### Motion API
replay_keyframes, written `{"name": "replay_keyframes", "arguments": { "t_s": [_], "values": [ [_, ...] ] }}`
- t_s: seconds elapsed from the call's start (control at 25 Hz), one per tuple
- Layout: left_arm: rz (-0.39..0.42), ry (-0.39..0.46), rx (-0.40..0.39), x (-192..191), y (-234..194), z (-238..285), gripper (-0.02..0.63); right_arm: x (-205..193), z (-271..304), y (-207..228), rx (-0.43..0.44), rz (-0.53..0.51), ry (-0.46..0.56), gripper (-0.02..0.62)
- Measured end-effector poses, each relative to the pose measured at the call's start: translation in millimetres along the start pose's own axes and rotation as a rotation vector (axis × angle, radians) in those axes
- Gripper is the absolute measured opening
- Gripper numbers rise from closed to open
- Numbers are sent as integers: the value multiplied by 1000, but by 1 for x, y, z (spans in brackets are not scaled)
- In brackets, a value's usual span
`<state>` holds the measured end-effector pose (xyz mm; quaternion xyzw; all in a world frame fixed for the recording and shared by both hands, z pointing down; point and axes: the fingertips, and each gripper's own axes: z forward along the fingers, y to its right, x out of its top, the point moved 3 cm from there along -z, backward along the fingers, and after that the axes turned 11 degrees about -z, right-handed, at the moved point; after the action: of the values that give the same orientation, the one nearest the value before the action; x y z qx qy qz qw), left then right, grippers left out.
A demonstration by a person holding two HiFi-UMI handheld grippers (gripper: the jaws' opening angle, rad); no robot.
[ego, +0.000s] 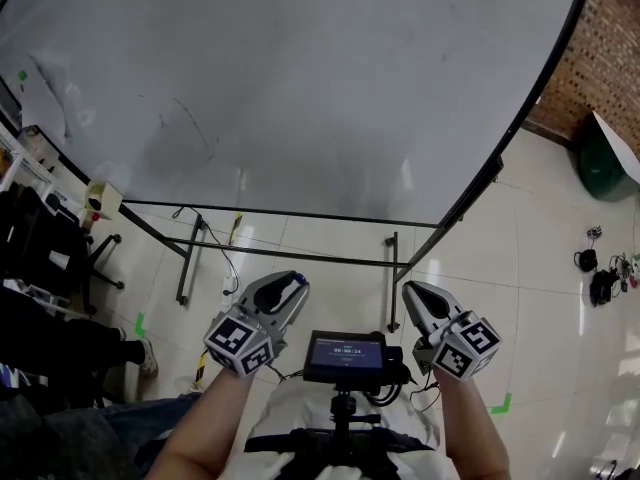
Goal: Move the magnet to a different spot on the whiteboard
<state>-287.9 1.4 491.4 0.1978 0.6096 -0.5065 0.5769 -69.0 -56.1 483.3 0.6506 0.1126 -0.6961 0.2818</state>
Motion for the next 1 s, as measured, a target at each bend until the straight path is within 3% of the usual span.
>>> {"name": "replay_keyframes", "arguments": {
  "t_s": [0.52, 1.0],
  "values": [
    [-63, -12, -14, -13, 4, -13, 158, -2, -14, -22, -33, -5, -11, 32],
    [-55, -48, -55, -13, 29, 16, 158, 17, -43, -9, -90, -33, 9, 32]
  ]
}}
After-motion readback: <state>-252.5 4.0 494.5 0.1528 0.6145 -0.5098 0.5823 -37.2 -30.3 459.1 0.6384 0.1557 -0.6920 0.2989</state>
